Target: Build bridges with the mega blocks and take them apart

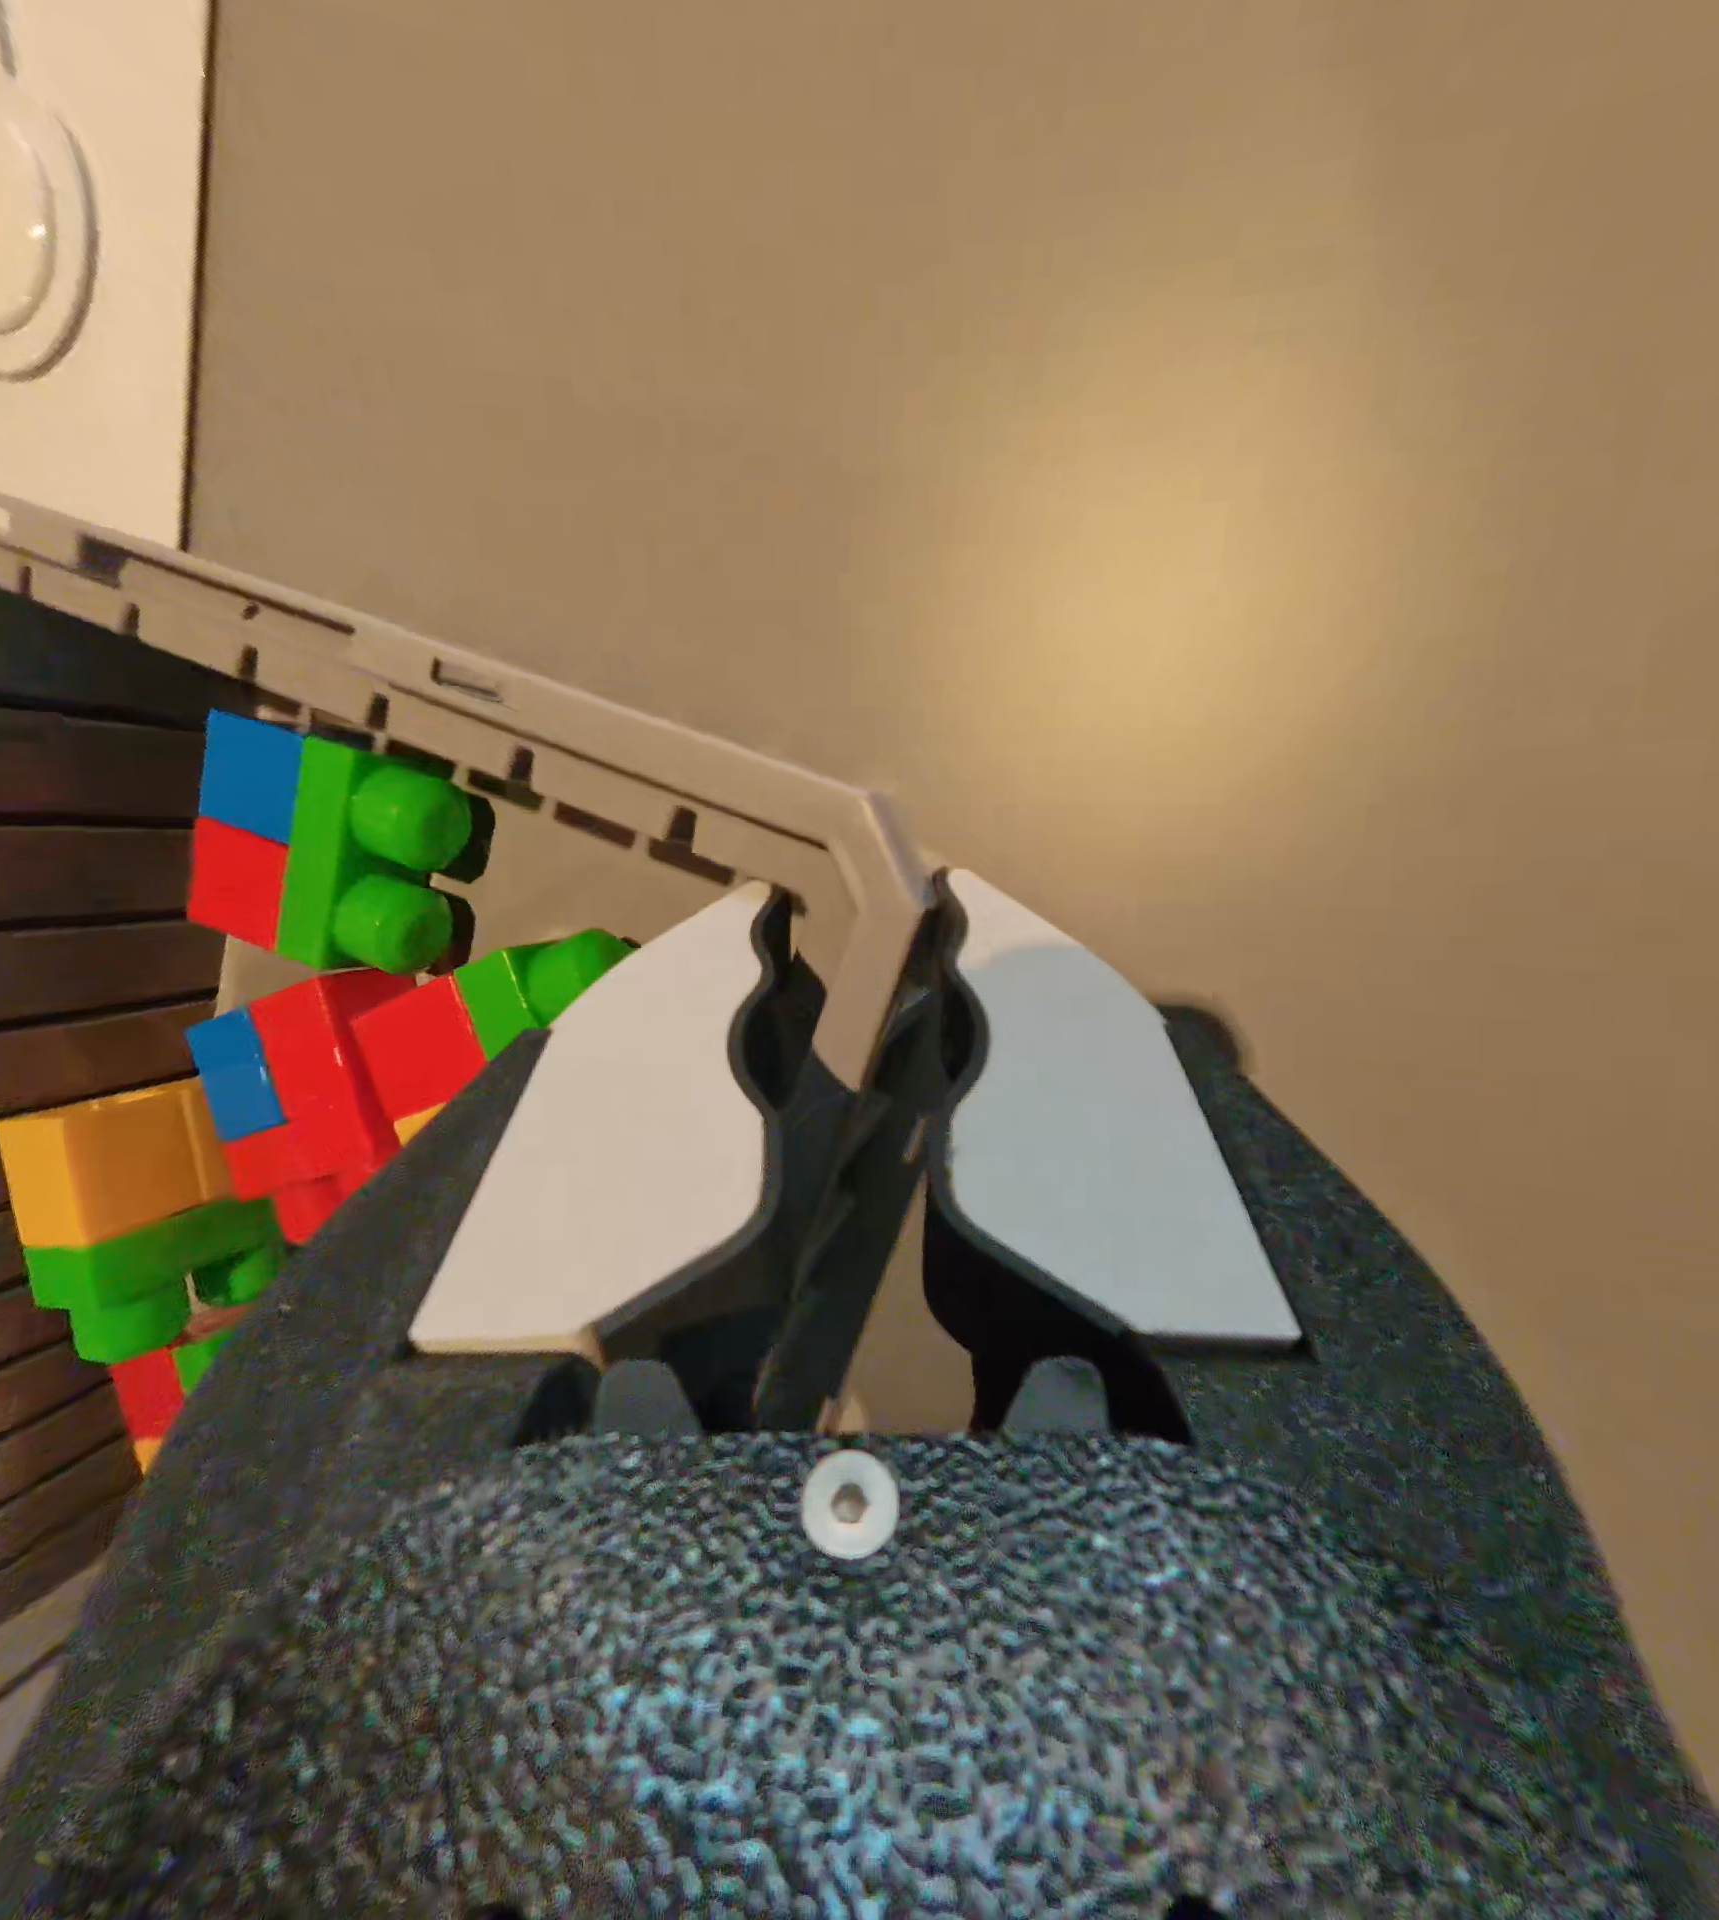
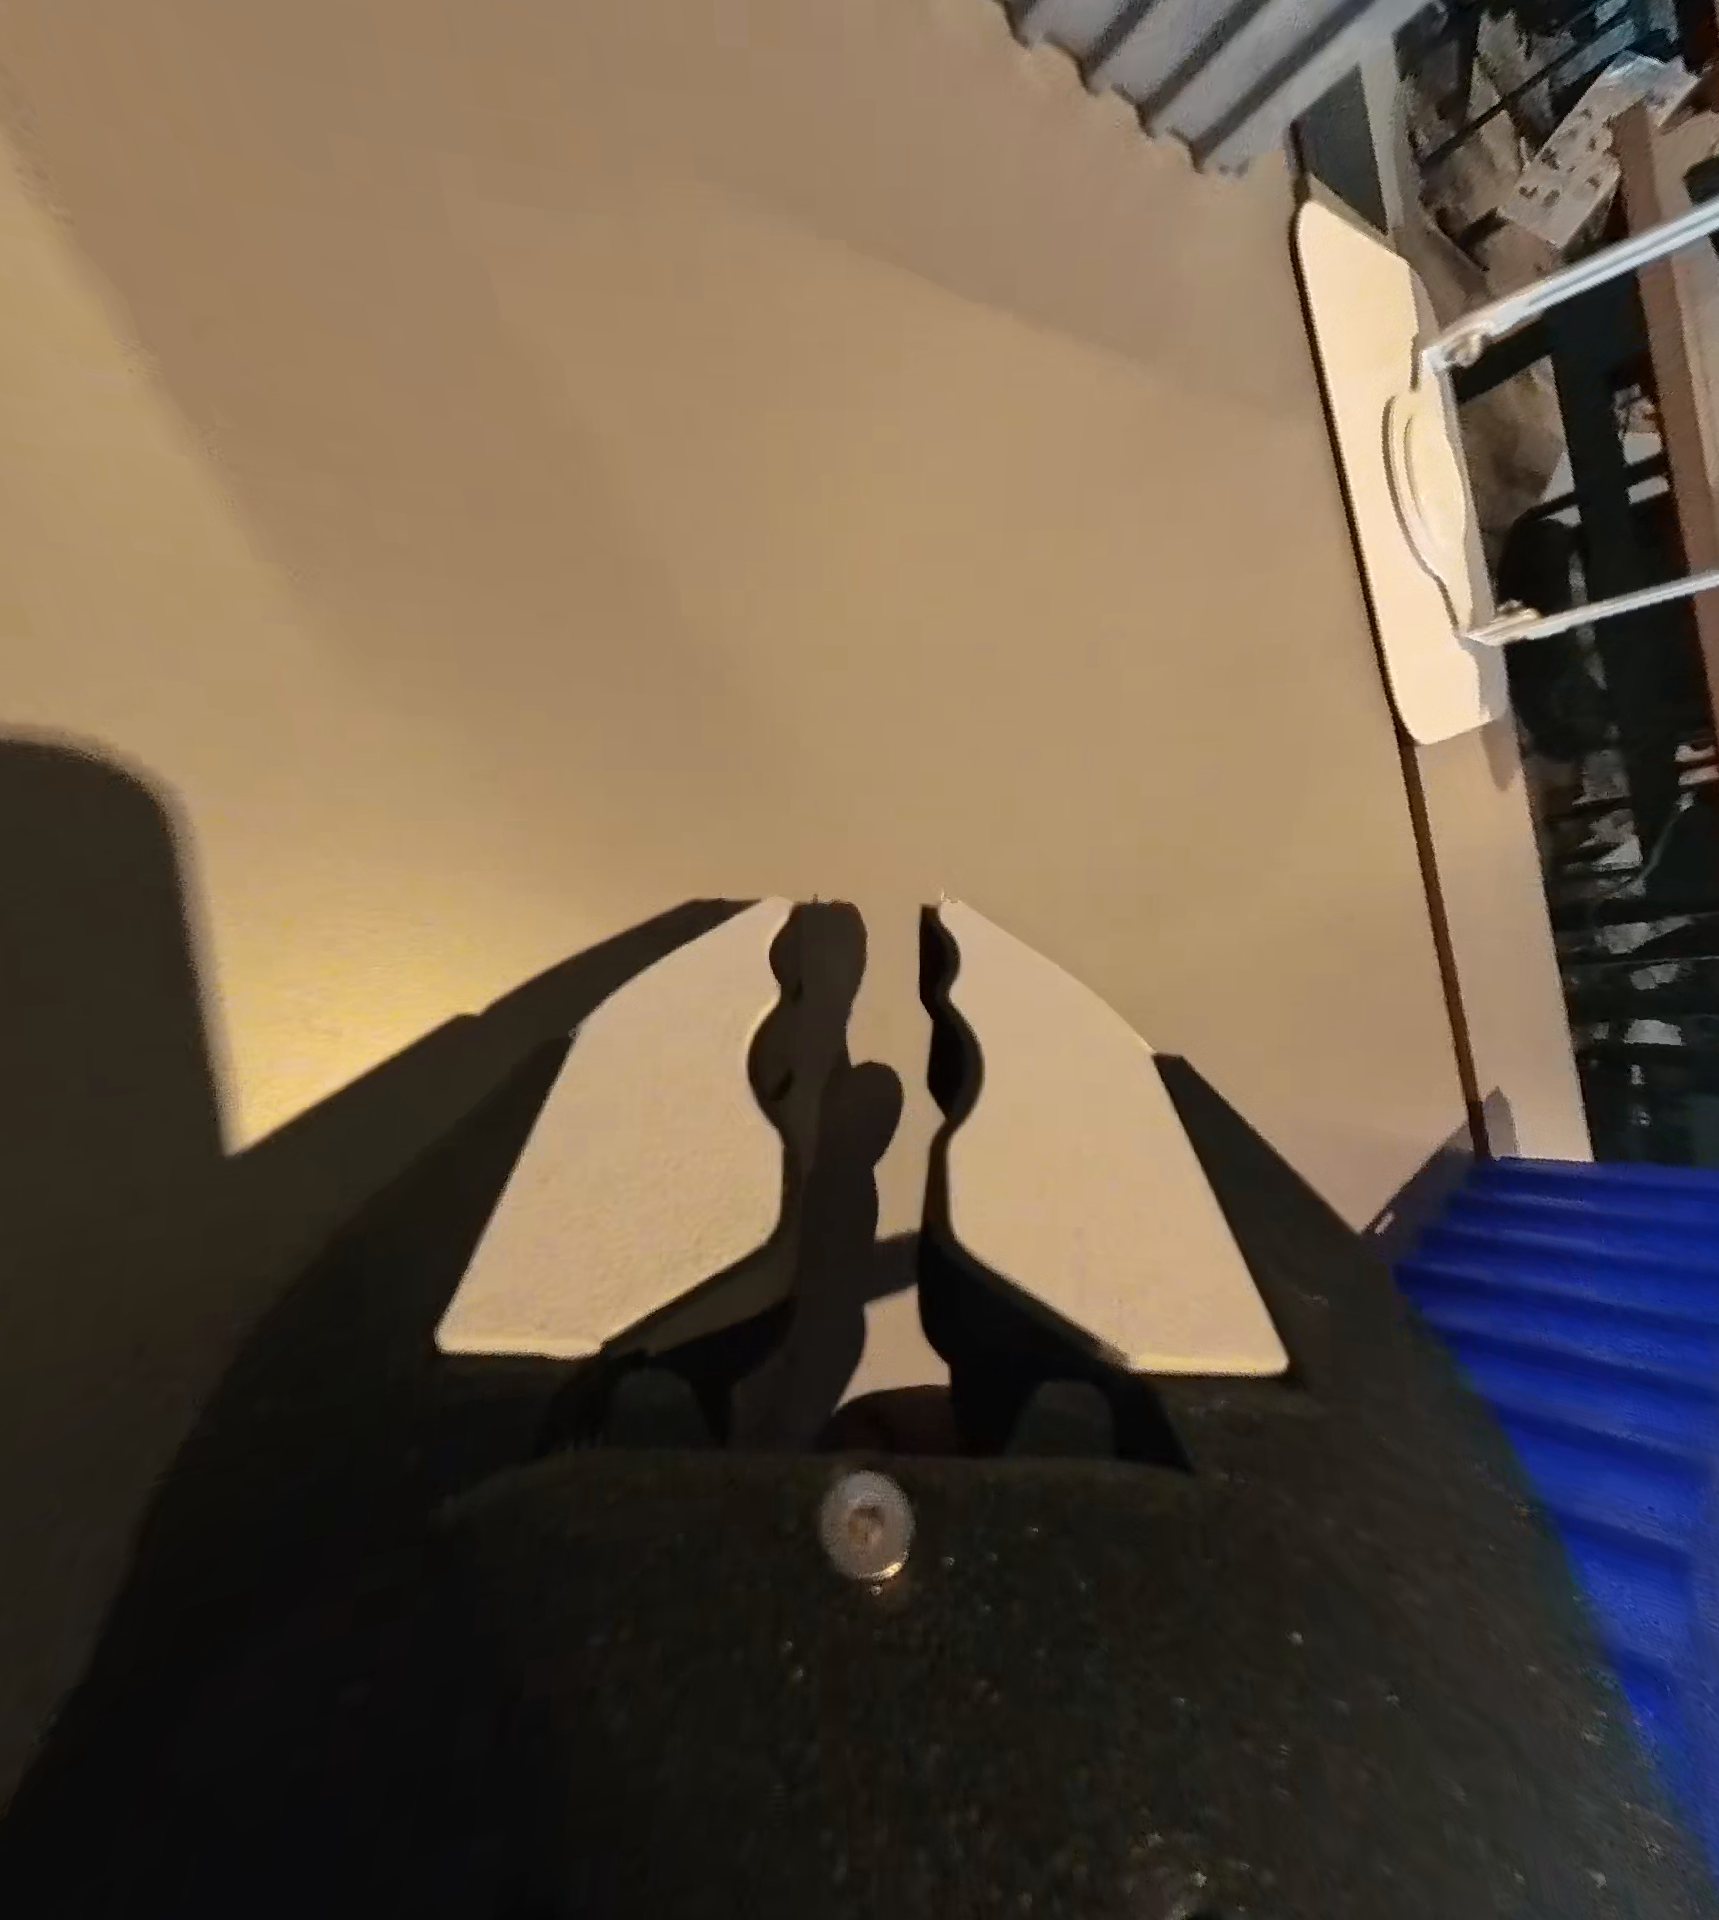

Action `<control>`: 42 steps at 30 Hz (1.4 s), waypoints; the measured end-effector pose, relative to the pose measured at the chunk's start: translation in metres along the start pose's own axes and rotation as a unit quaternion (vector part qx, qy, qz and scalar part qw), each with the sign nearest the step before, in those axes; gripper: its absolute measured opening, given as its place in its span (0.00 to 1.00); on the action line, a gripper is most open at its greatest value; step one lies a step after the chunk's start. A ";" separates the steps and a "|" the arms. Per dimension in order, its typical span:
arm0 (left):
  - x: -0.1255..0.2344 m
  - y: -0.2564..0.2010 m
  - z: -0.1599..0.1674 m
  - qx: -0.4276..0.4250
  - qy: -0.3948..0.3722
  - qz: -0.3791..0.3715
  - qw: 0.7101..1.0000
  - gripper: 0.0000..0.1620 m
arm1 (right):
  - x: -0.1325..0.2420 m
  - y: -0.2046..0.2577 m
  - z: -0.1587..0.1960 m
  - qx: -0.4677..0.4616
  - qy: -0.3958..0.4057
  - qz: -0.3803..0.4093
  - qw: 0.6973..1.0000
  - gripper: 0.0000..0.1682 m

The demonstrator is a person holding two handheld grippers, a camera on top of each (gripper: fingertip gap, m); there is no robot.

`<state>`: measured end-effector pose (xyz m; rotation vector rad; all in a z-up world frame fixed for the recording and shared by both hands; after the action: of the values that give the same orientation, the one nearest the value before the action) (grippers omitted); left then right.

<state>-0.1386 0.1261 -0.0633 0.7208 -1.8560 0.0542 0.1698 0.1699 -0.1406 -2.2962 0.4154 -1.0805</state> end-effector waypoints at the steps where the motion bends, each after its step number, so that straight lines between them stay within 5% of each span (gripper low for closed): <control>1: 0.007 -0.006 0.011 -0.026 -0.007 0.009 1.000 0.15 | 0.000 0.002 -0.001 0.007 0.004 0.003 1.000 0.12; 7: 0.057 -0.037 0.088 -0.132 -0.002 0.051 0.990 0.15 | 0.001 0.011 -0.006 0.038 0.015 0.010 0.999 0.10; 10: 0.088 -0.038 0.112 -0.026 0.033 -0.005 0.999 0.36 | 0.001 0.013 -0.007 0.041 0.015 0.009 0.999 0.07; 12: 0.121 -0.032 0.117 0.105 -0.024 -0.051 0.993 0.40 | 0.001 0.013 -0.007 0.039 0.013 0.008 0.999 0.07; 14: 0.155 -0.012 0.132 0.295 -0.078 -0.129 0.944 0.34 | 0.001 0.013 -0.007 0.035 0.011 0.005 0.999 0.06; 16: 0.178 0.010 0.166 0.480 -0.086 -0.180 0.854 0.35 | 0.001 0.013 -0.007 0.030 0.008 0.003 1.000 0.05; 23: 0.163 0.046 0.241 0.711 -0.125 -0.143 0.677 0.38 | 0.000 0.015 -0.008 0.038 0.008 0.003 0.999 0.02; 33: 0.098 0.033 0.234 0.737 -0.038 -0.085 0.669 0.37 | 0.003 0.024 -0.010 0.077 0.015 0.003 0.997 0.00; 42: 0.101 0.055 0.256 0.696 -0.017 -0.032 0.717 0.29 | 0.005 0.031 -0.013 0.106 0.019 0.008 0.994 0.00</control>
<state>-0.4030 0.0317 -0.0637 1.7698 -1.5511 1.5326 0.1615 0.1381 -0.1497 -2.0849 0.3167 -1.1057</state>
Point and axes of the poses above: each gripper's, where its closed fingertips meet, x back along the fingers, z out of its underside, y = z × x across the jaws, the point moved 9 cm from there along x, back along the fingers, and after that the axes turned 1 degree about z, right-handed, at the moved point
